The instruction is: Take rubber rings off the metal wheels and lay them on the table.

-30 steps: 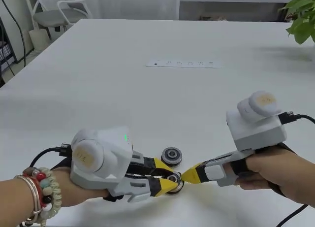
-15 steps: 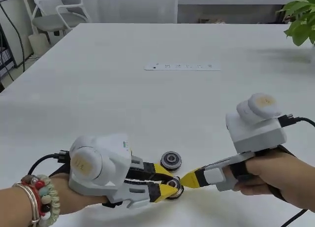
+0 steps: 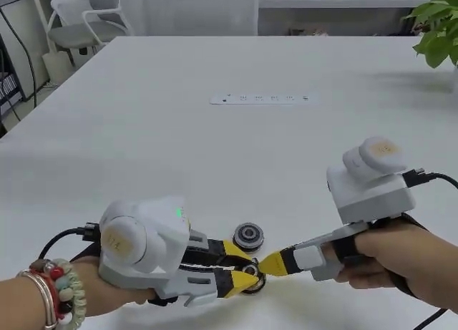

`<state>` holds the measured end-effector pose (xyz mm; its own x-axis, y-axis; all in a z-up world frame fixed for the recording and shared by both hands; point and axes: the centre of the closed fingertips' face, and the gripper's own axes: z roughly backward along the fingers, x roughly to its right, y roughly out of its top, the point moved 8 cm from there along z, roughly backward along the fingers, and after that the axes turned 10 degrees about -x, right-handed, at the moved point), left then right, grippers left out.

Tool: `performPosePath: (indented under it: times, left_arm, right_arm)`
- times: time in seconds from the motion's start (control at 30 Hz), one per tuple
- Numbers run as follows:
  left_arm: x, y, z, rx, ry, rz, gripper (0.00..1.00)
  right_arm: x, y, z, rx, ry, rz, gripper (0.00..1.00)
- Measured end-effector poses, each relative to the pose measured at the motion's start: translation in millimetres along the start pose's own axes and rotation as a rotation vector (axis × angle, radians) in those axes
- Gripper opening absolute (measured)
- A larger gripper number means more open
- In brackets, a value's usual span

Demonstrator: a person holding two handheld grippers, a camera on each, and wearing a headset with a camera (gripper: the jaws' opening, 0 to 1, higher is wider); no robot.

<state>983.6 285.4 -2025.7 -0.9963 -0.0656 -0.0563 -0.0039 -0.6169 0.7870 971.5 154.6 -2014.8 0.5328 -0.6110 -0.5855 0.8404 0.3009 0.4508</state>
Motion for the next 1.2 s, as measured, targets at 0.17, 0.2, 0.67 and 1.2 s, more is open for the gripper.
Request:
performPosePath:
  times: [0.17, 0.2, 0.67, 1.2]
  left_arm:
    - [0.0, 0.3, -0.2, -0.001, 0.000, 0.002, 0.09]
    - [0.0, 0.3, -0.1, -0.002, 0.001, 0.001, 0.09]
    - [0.2, 1.2, -0.4, -0.004, 0.009, 0.009, 0.09]
    - [-2.7, 12.0, 6.9, -0.090, 0.005, 0.003, 0.11]
  right_arm:
    - [-1.4, -0.1, -0.4, 0.001, 0.003, 0.000, 0.00]
    - [-1.8, 0.0, -0.5, 0.002, 0.005, 0.000, 0.00]
    - [-2.3, -0.4, 0.2, 0.029, 0.035, -0.041, 0.00]
    - [-1.7, -2.3, 0.3, 0.015, -0.008, -0.045, 0.00]
